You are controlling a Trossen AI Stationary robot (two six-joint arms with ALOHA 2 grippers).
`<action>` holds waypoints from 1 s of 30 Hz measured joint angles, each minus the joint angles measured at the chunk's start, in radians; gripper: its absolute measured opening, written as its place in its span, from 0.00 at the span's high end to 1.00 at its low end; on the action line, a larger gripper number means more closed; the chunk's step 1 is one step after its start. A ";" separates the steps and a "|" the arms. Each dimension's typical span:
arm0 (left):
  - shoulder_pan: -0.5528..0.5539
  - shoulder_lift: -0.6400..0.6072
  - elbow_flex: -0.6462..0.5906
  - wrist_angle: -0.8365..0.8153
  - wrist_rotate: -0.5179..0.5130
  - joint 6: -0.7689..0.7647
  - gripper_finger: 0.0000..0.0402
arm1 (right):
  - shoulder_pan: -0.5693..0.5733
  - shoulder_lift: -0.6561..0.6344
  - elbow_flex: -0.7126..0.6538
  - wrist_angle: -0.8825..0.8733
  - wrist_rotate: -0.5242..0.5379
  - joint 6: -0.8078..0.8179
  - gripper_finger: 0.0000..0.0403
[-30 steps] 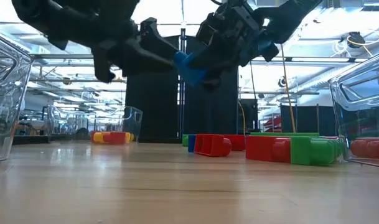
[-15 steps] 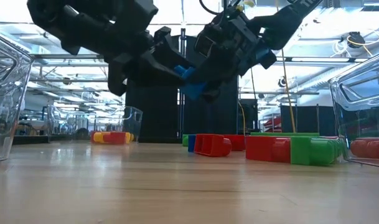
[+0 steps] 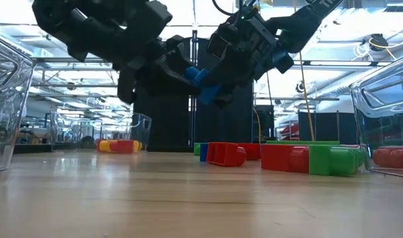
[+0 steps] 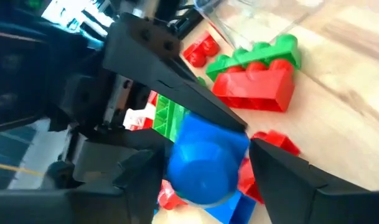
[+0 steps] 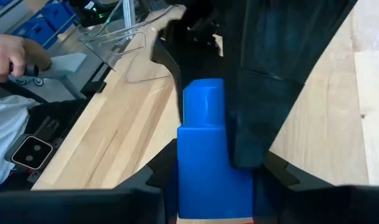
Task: Sort blocks by size
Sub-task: Put the one-stud blue game piece into the top transparent bin
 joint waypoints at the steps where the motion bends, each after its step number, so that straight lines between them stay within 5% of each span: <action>1: 0.002 0.000 0.004 0.000 0.000 -0.018 0.45 | 0.000 0.000 0.000 0.000 0.000 -0.004 0.69; 8: 0.004 -0.001 0.008 -0.006 0.006 -0.019 0.58 | 0.001 0.000 -0.001 0.014 -0.010 -0.002 0.69; 30: 0.006 -0.040 0.008 -0.050 -0.117 -0.164 0.59 | -0.002 -0.017 0.002 0.017 0.102 0.022 0.59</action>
